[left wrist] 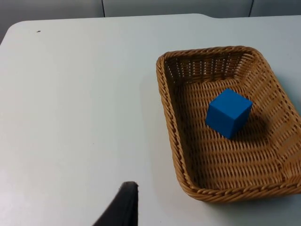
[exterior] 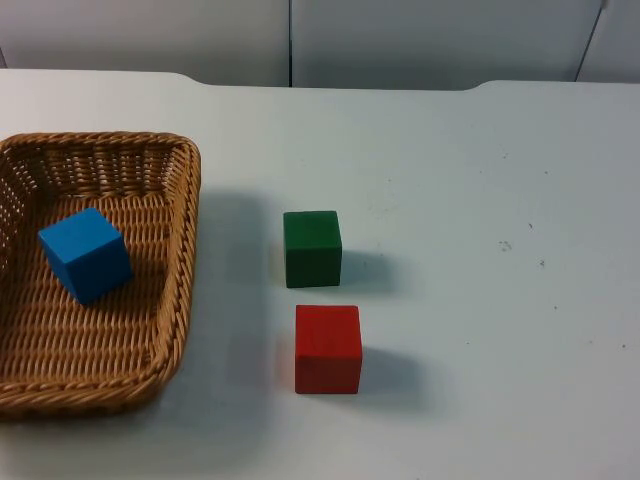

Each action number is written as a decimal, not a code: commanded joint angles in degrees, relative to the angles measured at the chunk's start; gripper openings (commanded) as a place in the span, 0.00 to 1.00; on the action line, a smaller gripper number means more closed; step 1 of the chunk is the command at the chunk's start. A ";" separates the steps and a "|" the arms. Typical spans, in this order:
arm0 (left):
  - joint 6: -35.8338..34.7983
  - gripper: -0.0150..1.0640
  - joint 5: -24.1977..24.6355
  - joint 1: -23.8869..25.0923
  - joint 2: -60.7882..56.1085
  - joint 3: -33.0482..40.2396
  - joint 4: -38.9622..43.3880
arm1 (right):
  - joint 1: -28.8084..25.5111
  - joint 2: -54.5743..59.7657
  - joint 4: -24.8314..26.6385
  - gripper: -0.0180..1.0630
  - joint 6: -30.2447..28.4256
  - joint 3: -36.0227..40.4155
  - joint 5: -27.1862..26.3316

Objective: Pick up the basket with the left hand and place the blue cube into the basket with the right hand.

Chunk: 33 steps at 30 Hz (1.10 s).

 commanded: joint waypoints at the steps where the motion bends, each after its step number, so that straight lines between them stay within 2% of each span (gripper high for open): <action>1: -0.08 0.99 -0.60 -0.17 -0.27 0.44 0.05 | 0.10 -0.23 0.46 0.95 -0.13 0.44 -0.63; 10: -0.08 0.99 -0.60 -0.17 -0.27 0.44 0.05 | -0.76 -0.23 0.46 0.95 -0.14 0.44 -0.63; 12: -0.08 0.99 -0.60 -0.17 -0.27 0.44 0.05 | -3.46 -0.23 0.46 0.95 -0.14 0.44 -0.63; 15: -0.08 0.99 -0.60 -0.17 -0.27 0.44 0.05 | -10.41 -0.23 0.46 0.95 -0.14 0.44 -0.63; 16: -0.08 0.99 -0.60 -0.17 -0.27 0.44 0.05 | -10.41 -0.23 0.46 0.95 -0.14 0.44 -0.63; 18: -0.08 0.99 -0.60 -0.17 -0.27 0.44 0.05 | -18.35 -0.23 0.46 0.95 -0.14 0.44 -0.63; 20: -0.08 0.99 -0.60 -0.17 -0.27 0.44 0.05 | -23.91 -0.23 0.46 0.95 -0.14 0.44 -0.63; 21: -0.08 0.99 -0.60 -0.17 -0.27 0.44 0.05 | -23.91 -0.23 0.46 0.95 -0.14 0.44 -0.63; 25: -0.08 0.99 -0.60 -0.17 -0.27 0.44 0.05 | -36.89 -0.23 0.46 0.95 -0.14 0.44 -0.63; 26: -0.08 0.99 -0.60 -0.17 -0.27 0.44 0.05 | -36.89 -0.23 0.46 0.95 -0.14 0.44 -0.63; 28: -0.08 0.99 -0.60 -0.17 -0.27 0.44 0.05 | -43.23 -0.23 0.46 0.95 -0.14 0.44 -0.63; 30: -0.08 0.99 -0.60 -0.17 -0.27 0.44 0.05 | -45.16 -0.23 0.46 0.95 -0.14 0.44 -0.63; 33: -0.08 0.99 -0.60 -0.17 -0.27 0.44 0.05 | -51.47 -0.23 0.46 0.95 -0.14 0.44 -0.63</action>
